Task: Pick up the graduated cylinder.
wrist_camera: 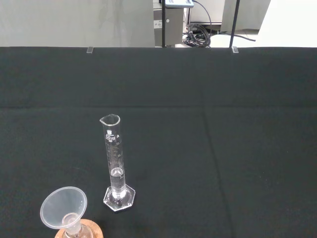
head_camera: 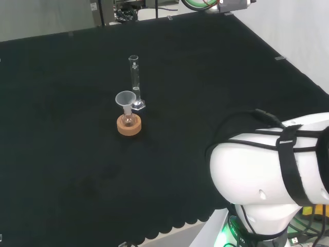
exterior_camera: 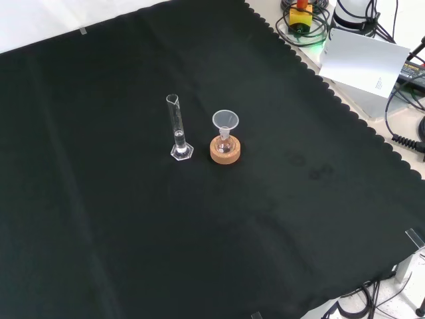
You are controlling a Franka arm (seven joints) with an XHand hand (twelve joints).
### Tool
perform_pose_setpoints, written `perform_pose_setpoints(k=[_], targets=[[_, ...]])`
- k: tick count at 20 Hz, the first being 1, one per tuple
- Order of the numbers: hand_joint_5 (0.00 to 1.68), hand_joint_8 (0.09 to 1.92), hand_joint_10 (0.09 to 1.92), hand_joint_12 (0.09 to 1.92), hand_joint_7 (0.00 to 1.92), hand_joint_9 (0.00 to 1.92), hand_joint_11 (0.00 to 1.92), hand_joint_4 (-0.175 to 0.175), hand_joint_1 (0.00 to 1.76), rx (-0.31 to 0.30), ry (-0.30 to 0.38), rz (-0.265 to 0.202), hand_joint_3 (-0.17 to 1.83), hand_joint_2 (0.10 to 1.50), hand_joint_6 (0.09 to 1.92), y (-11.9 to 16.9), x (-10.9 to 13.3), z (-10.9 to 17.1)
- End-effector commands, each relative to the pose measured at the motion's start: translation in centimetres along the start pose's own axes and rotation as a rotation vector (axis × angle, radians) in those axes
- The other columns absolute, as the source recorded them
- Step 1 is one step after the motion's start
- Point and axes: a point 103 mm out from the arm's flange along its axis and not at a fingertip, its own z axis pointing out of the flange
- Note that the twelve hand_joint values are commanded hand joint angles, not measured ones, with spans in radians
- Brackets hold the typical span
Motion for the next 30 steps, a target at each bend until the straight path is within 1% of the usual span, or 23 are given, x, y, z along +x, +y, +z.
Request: perform_pose_setpoints(k=[1, 2, 4, 8, 11, 16, 20, 23, 26, 30], targets=[[0.2, 0.54, 0.68, 1.32, 0.01, 0.26, 0.21, -0.012, 0.03, -0.009, -0.006, 0.001, 0.54, 1.12, 0.24, 0.0, 0.0, 0.0], [0.22, 0.54, 0.68, 1.35, 0.0, 0.26, 0.2, -0.012, 0.01, -0.008, -0.006, 0.002, 0.47, 1.17, 0.17, 0.1, 0.0, 0.0], [0.24, 0.54, 0.68, 1.37, 0.0, 0.26, 0.18, -0.012, 0.0, -0.013, -0.002, 0.003, 0.39, 1.21, 0.11, 0.1, -0.1, 0.1], [0.25, 0.54, 0.68, 1.38, 0.0, 0.25, 0.18, -0.012, 0.0, -0.01, -0.003, 0.008, 0.36, 1.22, 0.09, 0.2, -0.1, 0.2], [0.26, 0.54, 0.68, 1.38, 0.0, 0.26, 0.18, -0.012, 0.0, 0.006, 0.0, 0.02, 0.36, 1.22, 0.09, 0.7, -0.5, 0.7], [0.26, 0.54, 0.68, 1.38, 0.0, 0.26, 0.18, -0.012, 0.0, 0.027, 0.024, 0.056, 0.35, 1.23, 0.09, 2.2, -2.2, 3.2], [0.26, 0.54, 0.68, 1.38, 0.01, 0.26, 0.19, -0.014, 0.0, 0.016, 0.064, 0.072, 0.35, 1.23, 0.09, 3.0, -3.6, 5.6], [0.27, 0.55, 0.69, 1.38, 0.03, 0.28, 0.19, -0.016, 0.01, 0.023, 0.09, 0.091, 0.34, 1.23, 0.09, 3.4, -4.6, 7.3], [0.28, 0.56, 0.69, 1.38, 0.05, 0.31, 0.21, -0.019, 0.04, 0.002, 0.1, 0.088, 0.32, 1.23, 0.09, 4.2, -5.2, 9.0], [0.29, 0.57, 0.69, 1.37, 0.07, 0.33, 0.21, -0.024, 0.06, -0.029, 0.123, 0.069, 0.31, 1.22, 0.09, 6.5, -5.5, 11.1]])
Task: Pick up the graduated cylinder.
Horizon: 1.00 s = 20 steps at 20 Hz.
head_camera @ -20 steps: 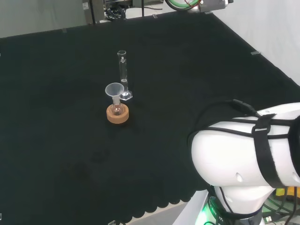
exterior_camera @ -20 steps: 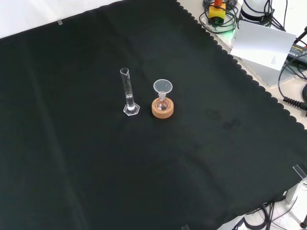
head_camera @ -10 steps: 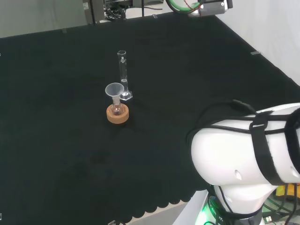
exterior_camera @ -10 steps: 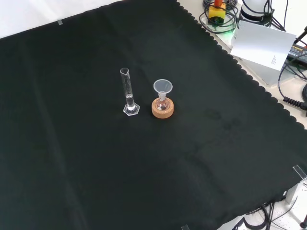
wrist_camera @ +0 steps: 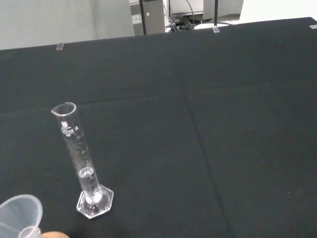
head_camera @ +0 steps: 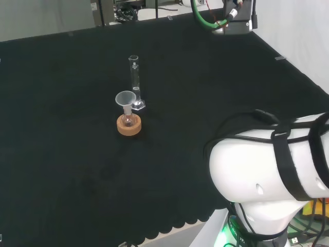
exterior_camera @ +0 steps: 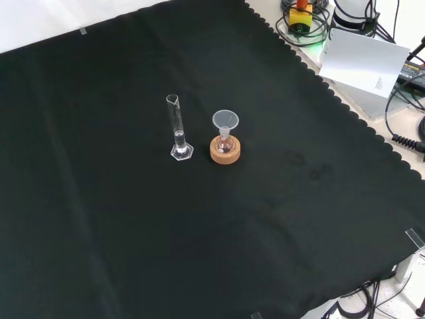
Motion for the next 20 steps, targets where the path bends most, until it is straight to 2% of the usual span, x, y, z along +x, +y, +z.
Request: perform_pose_setpoints(k=[1, 7, 11, 14, 20], targets=[[0.3, 0.57, 0.68, 1.37, 0.07, 0.33, 0.22, -0.025, 0.07, -0.033, 0.053, -0.017, 0.3, 1.22, 0.09, 3.5, -1.2, 4.3], [0.32, 0.58, 0.68, 1.37, 0.09, 0.35, 0.22, -0.032, 0.11, -0.044, 0.104, -0.046, 0.29, 1.22, 0.09, 8.7, -0.9, 7.5], [0.33, 0.61, 0.69, 1.37, 0.13, 0.38, 0.22, -0.035, 0.15, -0.042, 0.153, -0.071, 0.27, 1.2, 0.09, 11.1, -0.6, 9.8], [0.34, 0.63, 0.69, 1.37, 0.16, 0.41, 0.22, -0.037, 0.22, -0.019, 0.197, -0.095, 0.25, 1.17, 0.09, 12.2, -0.3, 12.0], [0.35, 0.65, 0.69, 1.37, 0.19, 0.46, 0.27, -0.04, 0.3, 0.011, 0.215, -0.119, 0.23, 1.12, 0.09, 13.0, 0.2, 15.4]])
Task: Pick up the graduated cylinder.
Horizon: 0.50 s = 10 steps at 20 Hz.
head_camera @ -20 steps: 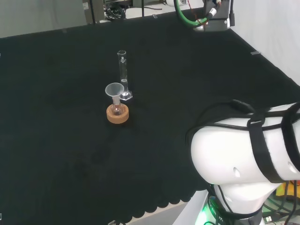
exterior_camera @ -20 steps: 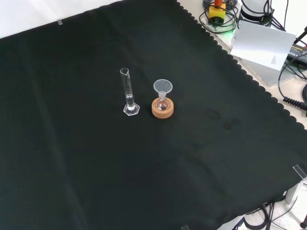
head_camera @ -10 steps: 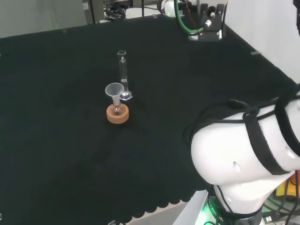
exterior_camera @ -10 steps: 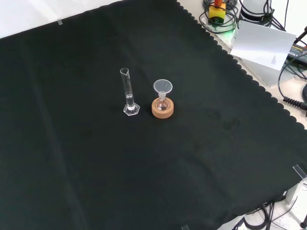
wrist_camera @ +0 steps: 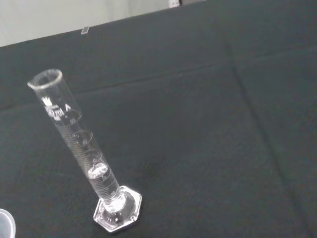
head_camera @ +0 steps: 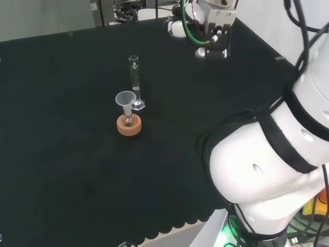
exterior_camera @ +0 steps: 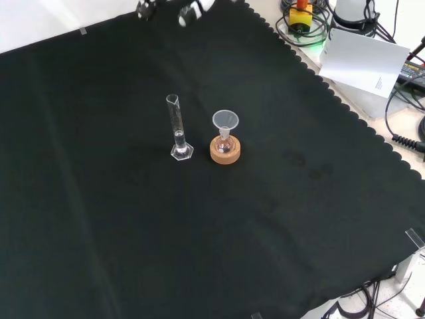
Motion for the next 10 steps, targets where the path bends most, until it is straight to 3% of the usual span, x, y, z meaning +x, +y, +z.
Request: perform_pose_setpoints(k=[1, 10], targets=[[0.36, 0.65, 0.69, 1.37, 0.2, 0.46, 0.27, -0.04, 0.31, -0.014, 0.061, -0.042, 0.23, 1.12, 0.09, 3.2, -0.4, 3.6], [0.36, 0.66, 0.68, 1.36, 0.2, 0.48, 0.28, -0.041, 0.35, 0.043, 0.113, -0.09, 0.22, 1.09, 0.09, 3.4, 0.1, 7.2]])
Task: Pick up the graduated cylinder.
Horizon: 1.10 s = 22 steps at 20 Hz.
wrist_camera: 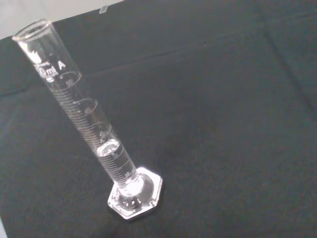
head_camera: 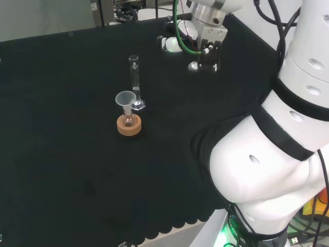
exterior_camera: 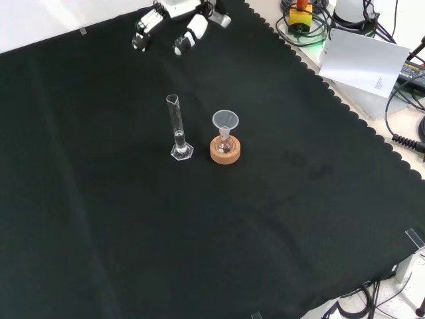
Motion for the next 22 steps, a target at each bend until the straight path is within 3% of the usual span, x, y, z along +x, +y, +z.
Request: perform_pose_setpoints(k=[1, 8, 13, 22], targets=[[0.36, 0.66, 0.68, 1.36, 0.19, 0.48, 0.28, -0.041, 0.36, 0.021, 0.05, -0.036, 0.22, 1.09, 0.09, 0.7, 0.1, 2.0], [0.34, 0.66, 0.66, 1.36, 0.17, 0.46, 0.26, -0.036, 0.41, 0.069, 0.137, -0.061, 0.21, 1.04, 0.09, 1.1, -0.5, 4.3], [0.33, 0.66, 0.66, 1.37, 0.15, 0.46, 0.28, -0.032, 0.53, 0.087, 0.177, -0.082, 0.19, 0.98, 0.09, 1.6, -0.7, 5.7], [0.35, 0.68, 0.66, 1.36, 0.19, 0.52, 0.31, -0.033, 0.73, 0.071, 0.274, -0.189, 0.16, 0.87, 0.09, 2.0, -0.6, 7.7]])
